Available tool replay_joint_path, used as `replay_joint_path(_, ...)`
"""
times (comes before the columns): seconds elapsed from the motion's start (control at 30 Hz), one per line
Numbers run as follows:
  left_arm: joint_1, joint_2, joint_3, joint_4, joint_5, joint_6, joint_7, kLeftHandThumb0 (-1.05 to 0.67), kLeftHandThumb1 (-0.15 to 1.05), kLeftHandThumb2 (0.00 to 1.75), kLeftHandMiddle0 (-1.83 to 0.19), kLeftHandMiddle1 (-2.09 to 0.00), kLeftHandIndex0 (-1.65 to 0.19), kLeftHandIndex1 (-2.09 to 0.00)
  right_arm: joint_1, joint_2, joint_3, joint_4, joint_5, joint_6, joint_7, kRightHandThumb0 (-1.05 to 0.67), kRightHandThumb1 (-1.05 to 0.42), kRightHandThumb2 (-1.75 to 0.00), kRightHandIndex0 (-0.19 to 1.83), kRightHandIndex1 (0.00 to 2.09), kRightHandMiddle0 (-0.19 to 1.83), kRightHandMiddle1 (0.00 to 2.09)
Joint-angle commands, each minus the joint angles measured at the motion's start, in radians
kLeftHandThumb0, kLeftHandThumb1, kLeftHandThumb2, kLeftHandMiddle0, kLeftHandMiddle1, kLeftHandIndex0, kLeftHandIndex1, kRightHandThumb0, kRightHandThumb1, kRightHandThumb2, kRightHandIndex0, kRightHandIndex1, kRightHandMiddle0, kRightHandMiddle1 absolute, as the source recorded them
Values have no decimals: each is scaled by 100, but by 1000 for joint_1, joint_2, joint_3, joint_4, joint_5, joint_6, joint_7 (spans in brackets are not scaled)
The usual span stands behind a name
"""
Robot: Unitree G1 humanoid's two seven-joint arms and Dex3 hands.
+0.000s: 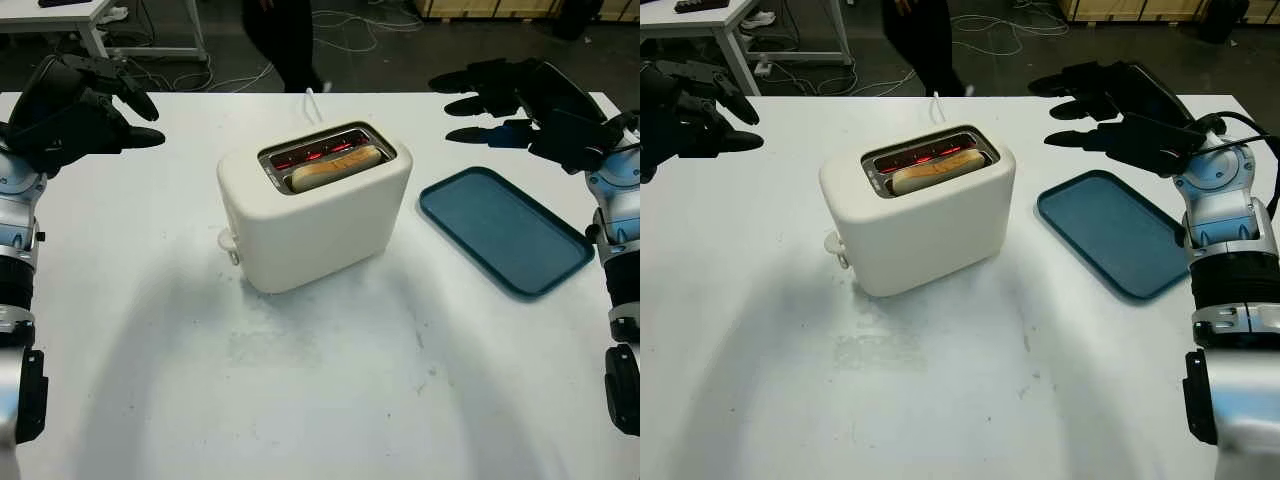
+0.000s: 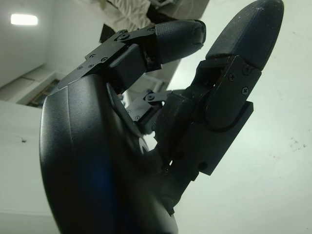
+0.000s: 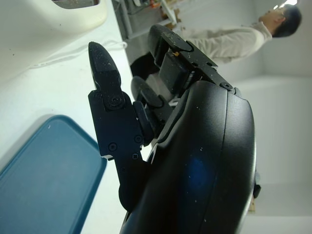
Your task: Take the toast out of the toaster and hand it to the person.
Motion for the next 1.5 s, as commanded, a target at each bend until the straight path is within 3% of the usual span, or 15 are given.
replay_joint_path(0.0,19,-1,8,0,-7,-3,5,-105,72,1,-109,-101,-95,-104,6,-4,-7,-2,11,8,8,-35,-86,0,77,0,69,0)
replay_joint_path(0.47,25,1,1,-7,4,-1,11,-105,72,1,-109,-101,-95,-104,10,-1,-5,-32,8,58,7,-34,-85,0,77,0,69,0)
replay_joint_path(1.47,30,-5,-7,-20,8,36,7,-105,70,1,-108,-99,-96,-100,14,1,-4,-18,8,43,4,-38,-86,0,79,1,70,0)
